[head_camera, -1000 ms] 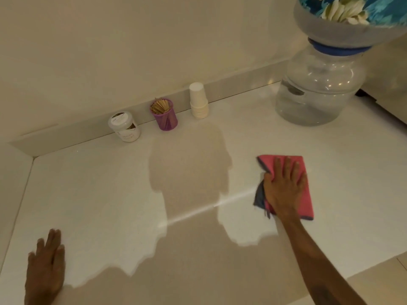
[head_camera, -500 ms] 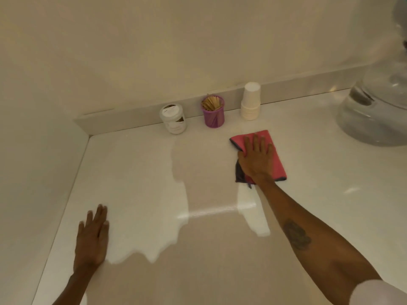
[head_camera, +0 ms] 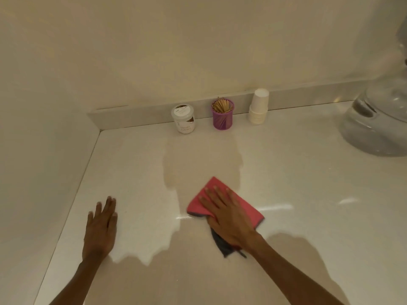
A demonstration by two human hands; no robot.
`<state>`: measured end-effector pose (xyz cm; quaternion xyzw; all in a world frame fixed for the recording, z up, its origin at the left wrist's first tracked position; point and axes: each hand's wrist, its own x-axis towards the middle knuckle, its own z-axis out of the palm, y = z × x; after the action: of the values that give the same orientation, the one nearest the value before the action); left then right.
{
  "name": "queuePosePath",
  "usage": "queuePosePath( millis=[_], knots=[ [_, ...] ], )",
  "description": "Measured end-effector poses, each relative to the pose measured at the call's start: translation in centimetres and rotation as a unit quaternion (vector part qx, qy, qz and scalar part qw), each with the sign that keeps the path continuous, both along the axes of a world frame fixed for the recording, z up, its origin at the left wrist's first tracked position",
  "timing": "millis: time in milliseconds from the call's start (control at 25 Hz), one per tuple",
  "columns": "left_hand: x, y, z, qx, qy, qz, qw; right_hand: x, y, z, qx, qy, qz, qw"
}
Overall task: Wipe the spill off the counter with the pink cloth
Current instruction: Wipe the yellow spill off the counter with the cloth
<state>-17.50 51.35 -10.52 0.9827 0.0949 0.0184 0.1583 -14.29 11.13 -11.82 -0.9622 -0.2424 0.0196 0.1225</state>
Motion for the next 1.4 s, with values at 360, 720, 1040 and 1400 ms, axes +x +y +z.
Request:
queuePosePath(
  millis=[360,720,1040,1400],
  knots=[
    [0.4,0.2,-0.1,0.004,-0.007,0.007,1.0,9.0,-8.6,2.1,-0.024,0.017,-0.26,0.965],
    [0.3,0.9,-0.6,-0.031,-0.019,0.004,0.999,13.2,7.1,3.2,0.012,0.037,-0.148,0.988],
    [-0.1,1.3,-0.5,-0.108,-0.017,-0.004,0.994,12.0,9.4,6.1,-0.07,-0.034,-0.2,0.977],
    [2.4,-2.2,4.5,-0.244,-0.028,0.037,0.969,11.5,7.9,12.1,0.387,0.071,-0.363,0.844]
  ],
)
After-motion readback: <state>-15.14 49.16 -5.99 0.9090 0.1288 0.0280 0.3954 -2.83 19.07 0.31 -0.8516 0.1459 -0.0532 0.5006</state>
